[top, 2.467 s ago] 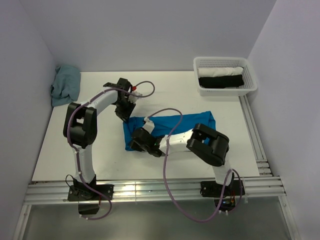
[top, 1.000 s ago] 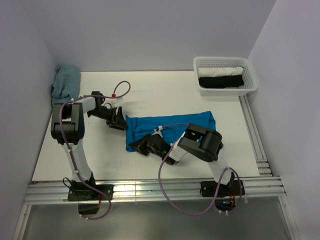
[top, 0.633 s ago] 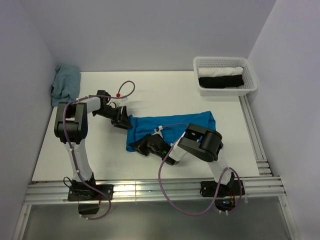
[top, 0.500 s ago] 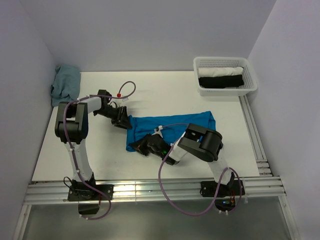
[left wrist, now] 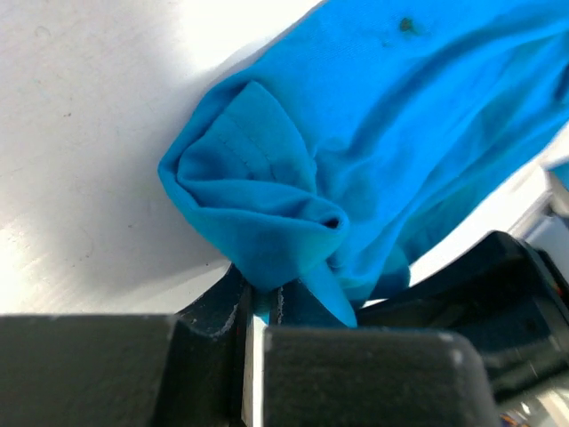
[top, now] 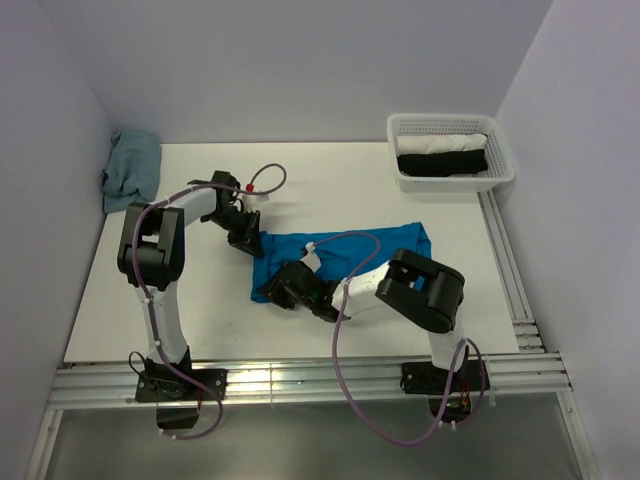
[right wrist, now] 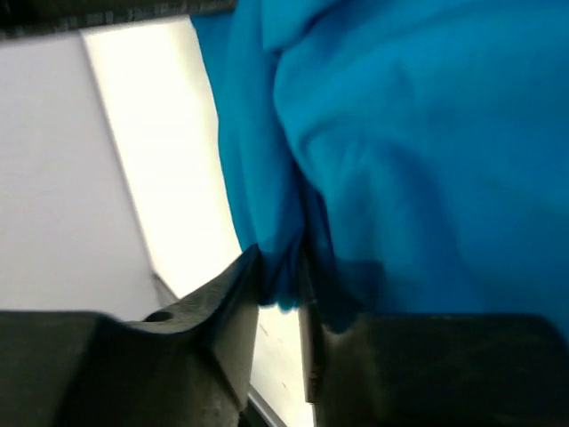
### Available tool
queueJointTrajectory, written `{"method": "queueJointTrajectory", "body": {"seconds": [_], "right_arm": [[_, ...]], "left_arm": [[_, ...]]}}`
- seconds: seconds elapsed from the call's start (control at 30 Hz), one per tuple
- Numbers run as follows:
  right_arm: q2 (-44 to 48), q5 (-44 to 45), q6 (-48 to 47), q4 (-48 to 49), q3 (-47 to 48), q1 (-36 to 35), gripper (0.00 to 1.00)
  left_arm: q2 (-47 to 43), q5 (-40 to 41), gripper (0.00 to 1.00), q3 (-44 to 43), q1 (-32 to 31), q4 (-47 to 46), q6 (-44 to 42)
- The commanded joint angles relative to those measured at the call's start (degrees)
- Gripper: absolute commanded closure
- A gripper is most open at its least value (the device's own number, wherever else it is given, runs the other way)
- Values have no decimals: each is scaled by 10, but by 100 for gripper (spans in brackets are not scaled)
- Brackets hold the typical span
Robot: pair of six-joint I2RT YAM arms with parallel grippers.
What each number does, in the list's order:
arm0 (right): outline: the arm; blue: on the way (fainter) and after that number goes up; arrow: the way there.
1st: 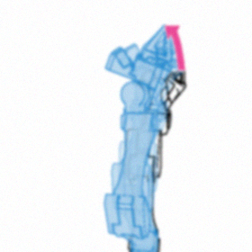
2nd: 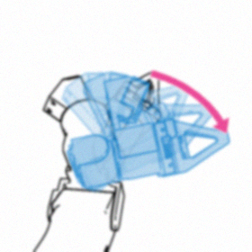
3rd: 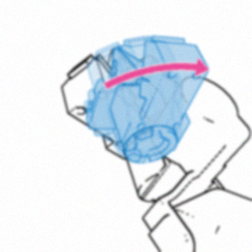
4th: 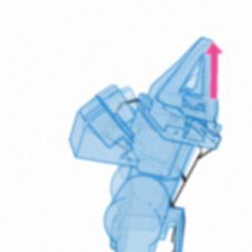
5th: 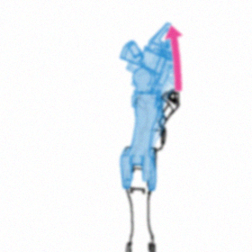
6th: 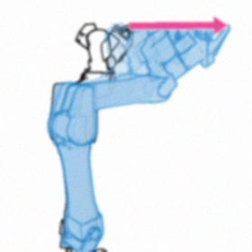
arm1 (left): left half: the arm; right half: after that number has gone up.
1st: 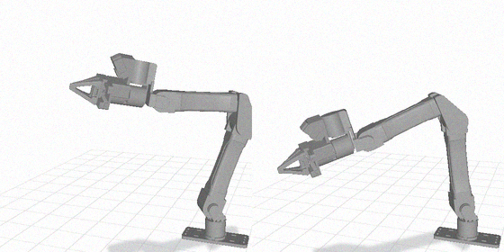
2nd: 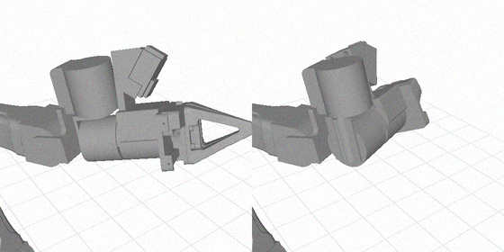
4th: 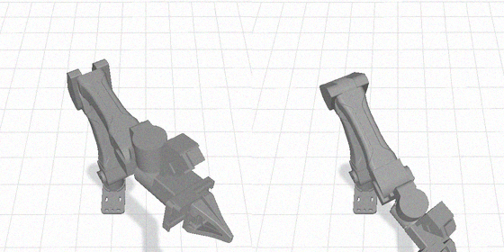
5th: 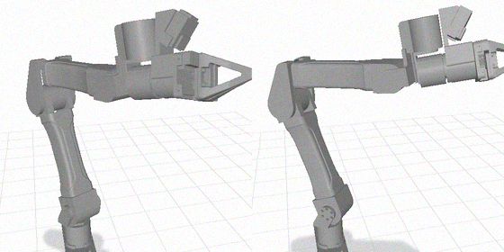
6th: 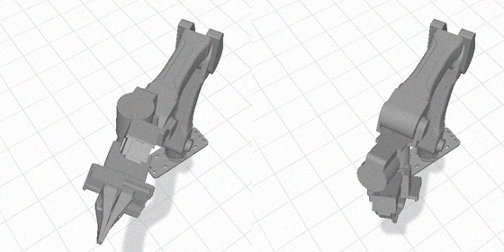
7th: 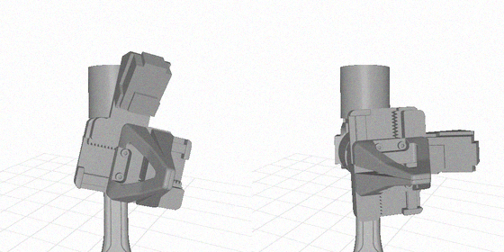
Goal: Roll the t-shirts
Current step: Roll the tshirt
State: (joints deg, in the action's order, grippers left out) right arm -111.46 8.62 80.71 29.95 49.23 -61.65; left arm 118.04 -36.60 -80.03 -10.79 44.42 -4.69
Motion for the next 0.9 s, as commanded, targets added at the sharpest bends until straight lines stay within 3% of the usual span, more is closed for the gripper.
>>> {"method": "queueJointTrajectory", "body": {"seconds": [0.0,0.27,0.37,0.57,0.87], "right_arm": [[35,32,-44,-137,8,-23,64],[68,108,-118,-354,112,-60,46],[78,139,-136,-407,149,-67,43],[86,193,-179,-467,226,-59,43],[-65,242,-248,-554,447,-30,46]], "left_arm": [[-3,121,100,-12,-15,-21,-16],[-12,180,100,-33,-34,12,-29],[-10,195,100,-45,-40,24,-31],[-11,208,100,-51,-46,37,-36],[-11,229,100,-64,-60,53,-33]]}}
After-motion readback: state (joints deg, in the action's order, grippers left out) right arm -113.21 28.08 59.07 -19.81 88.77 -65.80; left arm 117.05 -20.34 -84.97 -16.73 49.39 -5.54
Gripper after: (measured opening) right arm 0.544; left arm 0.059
